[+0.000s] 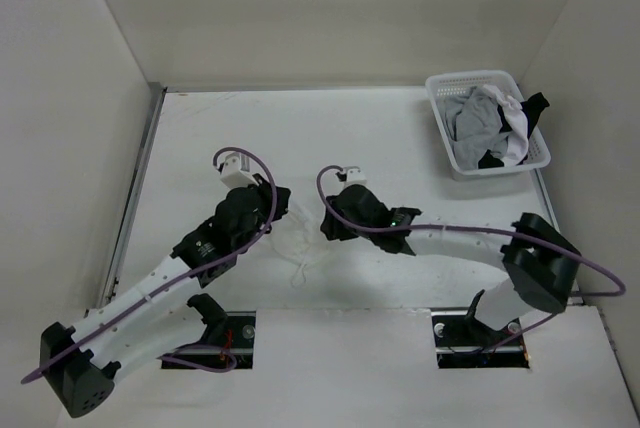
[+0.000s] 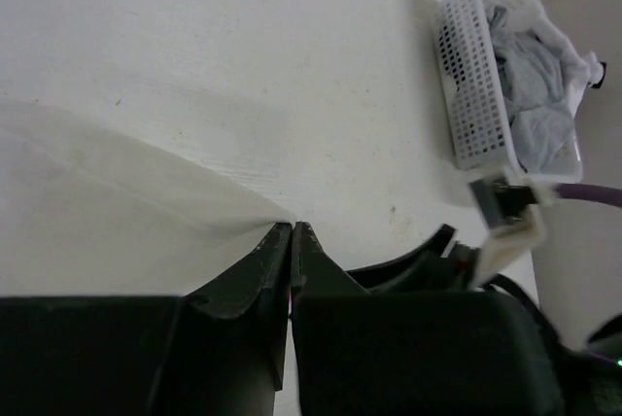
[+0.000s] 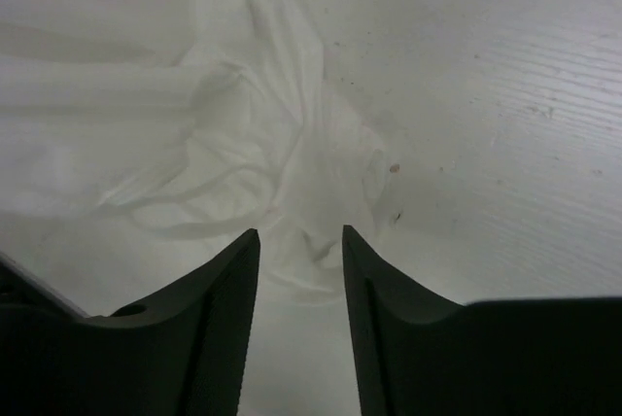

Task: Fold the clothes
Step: Flatten the tank top out

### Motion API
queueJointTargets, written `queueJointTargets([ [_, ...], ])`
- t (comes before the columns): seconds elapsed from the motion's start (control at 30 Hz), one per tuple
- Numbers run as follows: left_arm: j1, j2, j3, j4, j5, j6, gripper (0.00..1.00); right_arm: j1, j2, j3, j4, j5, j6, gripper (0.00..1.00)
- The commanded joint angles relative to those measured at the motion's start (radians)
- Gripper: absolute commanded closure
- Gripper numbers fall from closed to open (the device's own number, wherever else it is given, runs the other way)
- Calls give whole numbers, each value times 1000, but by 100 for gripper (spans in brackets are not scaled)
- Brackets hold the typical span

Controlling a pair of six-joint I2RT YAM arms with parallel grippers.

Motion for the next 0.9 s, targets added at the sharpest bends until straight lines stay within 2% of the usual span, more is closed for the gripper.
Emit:
queueJointTargets([
  [0.0,27,-47,6,31,17,-2,100,8,89,76,138,-42,-23,53],
  [0.13,52,-63,-3,13,23,3,100,62,136,103,169,-80,-40,58],
  [0.2,63,-64,-5,13,31,7,100,103,139,97,177,-86,-53,52],
  [0.27,72,-63,-1,19,48,9,100,131,160,95,198,-88,-63,40],
  [0.3,73,-61,2,22,54,7,100,132,179,98,212,-88,-60,39],
  [0.43,78,-76,23,17,57,12,100,131,226,106,258,-65,-23,40],
  [0.47,79,-81,28,13,57,13,100,129,228,106,263,-60,-17,45],
  [0.53,86,-89,31,4,57,19,100,134,210,110,223,-56,-12,59],
  [0.57,92,-90,32,-4,57,19,100,134,194,110,194,-44,-6,60],
  [0.7,98,-93,22,-7,63,19,100,235,130,92,36,27,39,48],
  [0.87,102,-92,9,3,66,15,100,315,160,83,-78,41,138,50],
])
